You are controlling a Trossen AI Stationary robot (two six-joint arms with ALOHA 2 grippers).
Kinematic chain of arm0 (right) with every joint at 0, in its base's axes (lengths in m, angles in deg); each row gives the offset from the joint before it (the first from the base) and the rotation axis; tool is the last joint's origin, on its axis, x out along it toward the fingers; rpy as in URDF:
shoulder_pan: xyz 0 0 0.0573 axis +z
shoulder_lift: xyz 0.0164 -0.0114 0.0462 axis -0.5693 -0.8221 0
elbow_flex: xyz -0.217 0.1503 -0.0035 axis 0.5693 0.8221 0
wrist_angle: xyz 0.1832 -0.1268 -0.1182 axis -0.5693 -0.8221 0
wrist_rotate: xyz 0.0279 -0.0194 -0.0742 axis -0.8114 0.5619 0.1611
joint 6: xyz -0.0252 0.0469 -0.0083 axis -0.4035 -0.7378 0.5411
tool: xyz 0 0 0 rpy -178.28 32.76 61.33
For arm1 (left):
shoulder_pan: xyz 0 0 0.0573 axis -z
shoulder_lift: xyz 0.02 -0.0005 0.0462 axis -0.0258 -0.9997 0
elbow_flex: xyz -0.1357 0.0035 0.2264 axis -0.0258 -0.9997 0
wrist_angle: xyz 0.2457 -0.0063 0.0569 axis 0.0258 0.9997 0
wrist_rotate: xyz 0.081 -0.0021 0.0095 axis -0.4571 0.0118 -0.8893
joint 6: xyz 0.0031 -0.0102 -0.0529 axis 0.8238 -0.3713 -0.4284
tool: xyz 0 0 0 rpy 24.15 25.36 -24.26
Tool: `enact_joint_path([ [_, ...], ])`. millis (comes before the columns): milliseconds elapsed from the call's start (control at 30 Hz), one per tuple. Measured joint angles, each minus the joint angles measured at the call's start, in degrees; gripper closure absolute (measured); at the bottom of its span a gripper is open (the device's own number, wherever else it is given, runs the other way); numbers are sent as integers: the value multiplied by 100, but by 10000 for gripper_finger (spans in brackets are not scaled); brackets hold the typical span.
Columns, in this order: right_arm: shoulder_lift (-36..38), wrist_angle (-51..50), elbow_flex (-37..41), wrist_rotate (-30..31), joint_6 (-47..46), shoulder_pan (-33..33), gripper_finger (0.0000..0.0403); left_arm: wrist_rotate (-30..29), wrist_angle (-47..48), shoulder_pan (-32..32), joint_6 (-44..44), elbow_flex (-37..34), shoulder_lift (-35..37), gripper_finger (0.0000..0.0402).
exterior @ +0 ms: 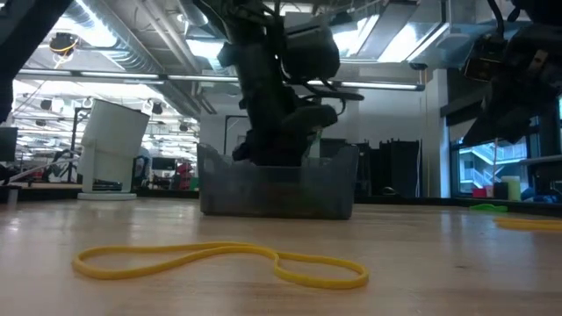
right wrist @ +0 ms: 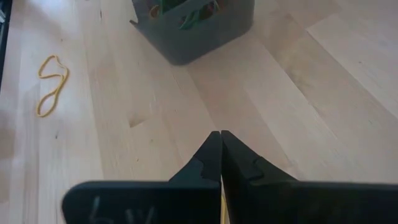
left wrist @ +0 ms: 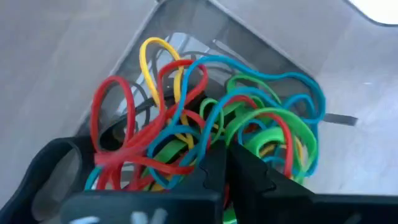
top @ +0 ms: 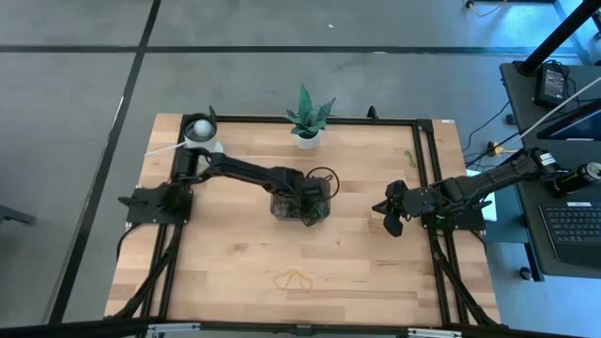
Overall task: Pick and place rubber bands into bin
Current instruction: Put the green rubber band into the black bin
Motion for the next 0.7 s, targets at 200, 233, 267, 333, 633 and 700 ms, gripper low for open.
enact_joint_path([
  [200,0,-28,0,-4,20,0,402,-278,-51,53,-169,-2,112,350],
  [233,0,-36,0,-7,33,2,402,-284,-56,53,-171,-2,152,341],
  [267,2,-42,0,-7,42,2,402,-289,-72,53,-171,-2,176,332],
  [333,0,-62,0,-7,48,1,402,-292,-135,53,-211,0,254,315],
  [633,0,-90,0,2,206,0,402,-499,-188,46,-469,9,881,292],
  [700,0,-88,0,2,206,2,402,-640,-172,56,-450,9,1091,295],
])
